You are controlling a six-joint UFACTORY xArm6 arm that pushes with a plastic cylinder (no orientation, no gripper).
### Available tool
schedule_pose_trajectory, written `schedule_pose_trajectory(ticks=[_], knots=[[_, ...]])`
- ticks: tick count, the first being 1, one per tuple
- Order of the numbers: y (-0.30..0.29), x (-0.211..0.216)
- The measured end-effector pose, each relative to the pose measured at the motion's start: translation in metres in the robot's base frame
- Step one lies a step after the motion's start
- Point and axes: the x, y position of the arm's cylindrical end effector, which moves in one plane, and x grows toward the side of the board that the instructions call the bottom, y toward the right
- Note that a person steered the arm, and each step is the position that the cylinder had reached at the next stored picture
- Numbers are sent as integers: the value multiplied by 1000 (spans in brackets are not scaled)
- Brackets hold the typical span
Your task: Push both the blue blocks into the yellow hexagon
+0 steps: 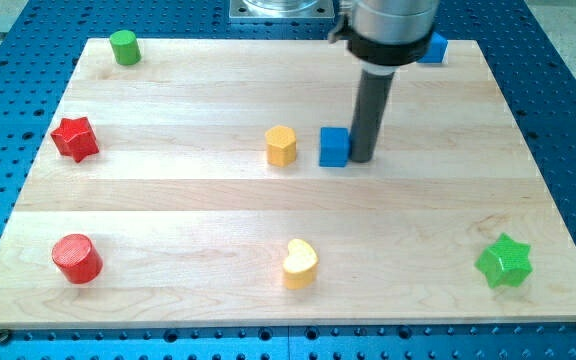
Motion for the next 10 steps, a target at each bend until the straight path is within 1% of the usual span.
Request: schedule_pose_trajectory(ticks=[1, 2, 3, 4, 5, 6, 7, 8, 9, 10], knots=[[-31, 0], [97, -58], [213, -148], [249, -208], [183, -217], [89, -177], [141, -211], [82, -228], [13, -194], [20, -178]])
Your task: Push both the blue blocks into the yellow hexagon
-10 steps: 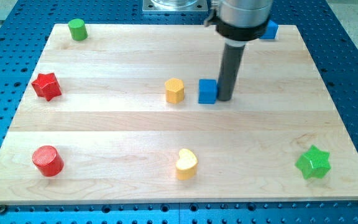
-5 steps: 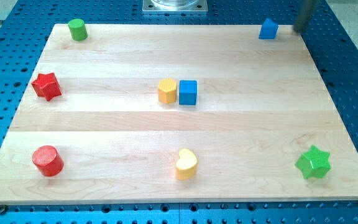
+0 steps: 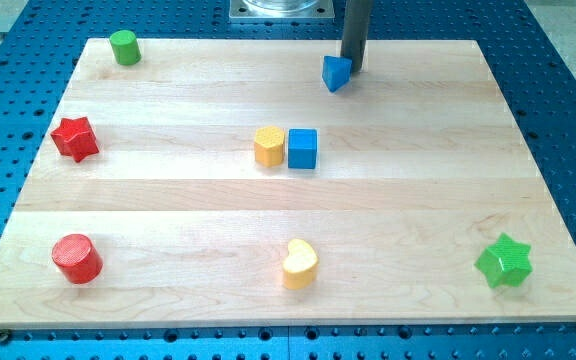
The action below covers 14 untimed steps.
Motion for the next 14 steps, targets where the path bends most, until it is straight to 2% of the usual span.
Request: schedule_pose_trajectory(ticks=[1, 2, 3, 5, 6, 8, 11, 13, 14], knots=[[0, -34], [13, -45], [28, -23], [-91, 56], [-95, 34], [-61, 80], [-109, 104], [-106, 112], [-39, 104]])
